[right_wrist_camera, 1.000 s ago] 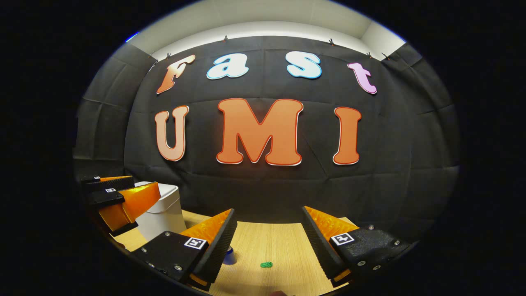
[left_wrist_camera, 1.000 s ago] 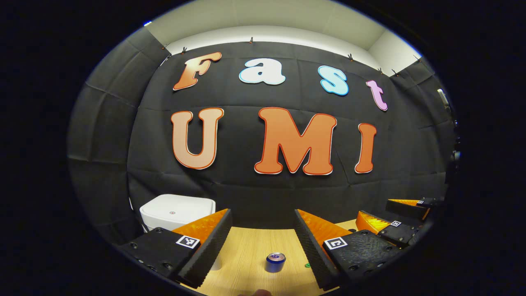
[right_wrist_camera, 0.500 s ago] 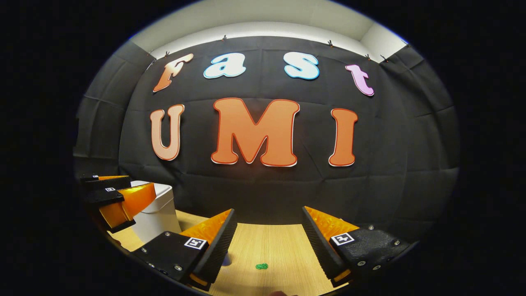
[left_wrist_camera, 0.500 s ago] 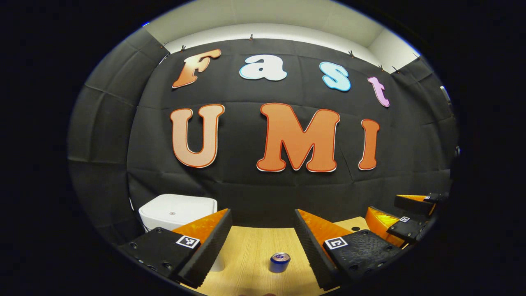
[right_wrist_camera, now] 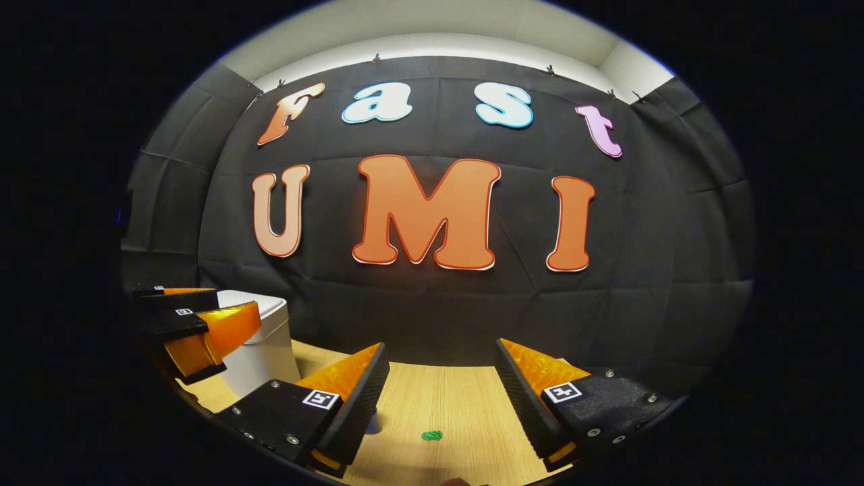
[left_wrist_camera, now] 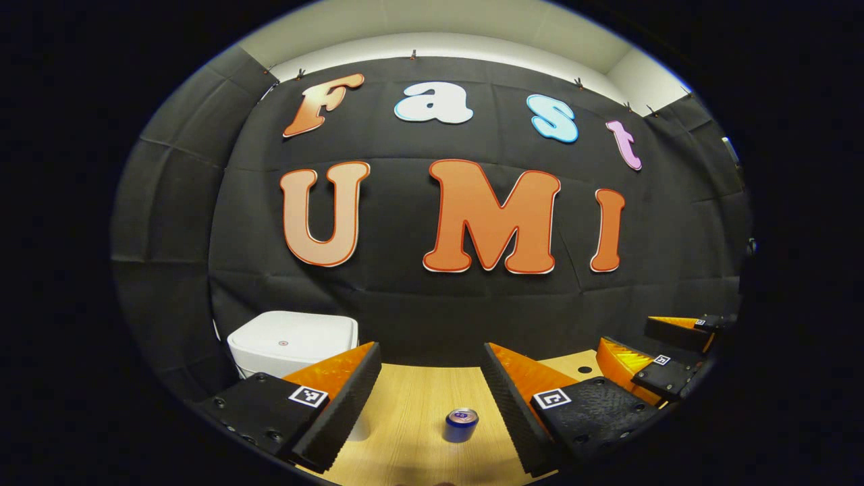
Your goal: Press the lid of the desktop garbage bin to open it, pick up the crumpled paper on the desktop and throw it into the bin, then pick up the pop can on the desktop and drop it into the bin, and finally close the garbage bin lid.
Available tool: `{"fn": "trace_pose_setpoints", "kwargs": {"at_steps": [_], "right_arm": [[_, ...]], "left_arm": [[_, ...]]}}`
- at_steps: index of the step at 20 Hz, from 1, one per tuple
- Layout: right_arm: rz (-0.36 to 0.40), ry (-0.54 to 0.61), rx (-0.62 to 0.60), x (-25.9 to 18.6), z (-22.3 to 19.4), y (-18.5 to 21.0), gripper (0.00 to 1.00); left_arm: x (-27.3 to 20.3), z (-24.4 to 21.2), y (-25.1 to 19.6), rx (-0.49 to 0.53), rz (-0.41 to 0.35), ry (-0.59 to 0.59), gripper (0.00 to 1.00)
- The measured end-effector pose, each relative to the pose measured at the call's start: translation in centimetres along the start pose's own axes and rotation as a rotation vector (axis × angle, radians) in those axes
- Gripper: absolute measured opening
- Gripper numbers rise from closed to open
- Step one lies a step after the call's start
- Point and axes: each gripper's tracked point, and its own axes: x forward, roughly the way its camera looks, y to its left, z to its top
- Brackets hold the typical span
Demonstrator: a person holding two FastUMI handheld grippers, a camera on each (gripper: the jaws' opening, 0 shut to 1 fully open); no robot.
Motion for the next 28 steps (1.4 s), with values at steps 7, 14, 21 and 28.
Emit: {"fn": "trace_pose_setpoints", "kwargs": {"at_steps": [7, 14, 21, 28], "right_arm": [[-0.016, 0.019, 0.006, -0.3, -0.5, -0.5, 0.94], [-0.028, 0.026, 0.004, -0.6, -0.8, -0.7, 0.94], [-0.035, 0.034, 0.006, -0.8, -1.1, -0.8, 0.94], [-0.046, 0.042, 0.013, -0.9, -1.6, -1.2, 0.94]], "left_arm": [[-0.4, 0.1, 0.1, 0.018, 0.015, -0.014, 0.94], [0.2, 0.0, 1.9, 0.021, 0.030, 0.000, 0.93], [4.9, -1.4, 15.5, -0.148, 0.225, 0.125, 0.56], [9.3, -4.2, 22.6, -0.157, 0.167, 0.244, 0.00]]}}
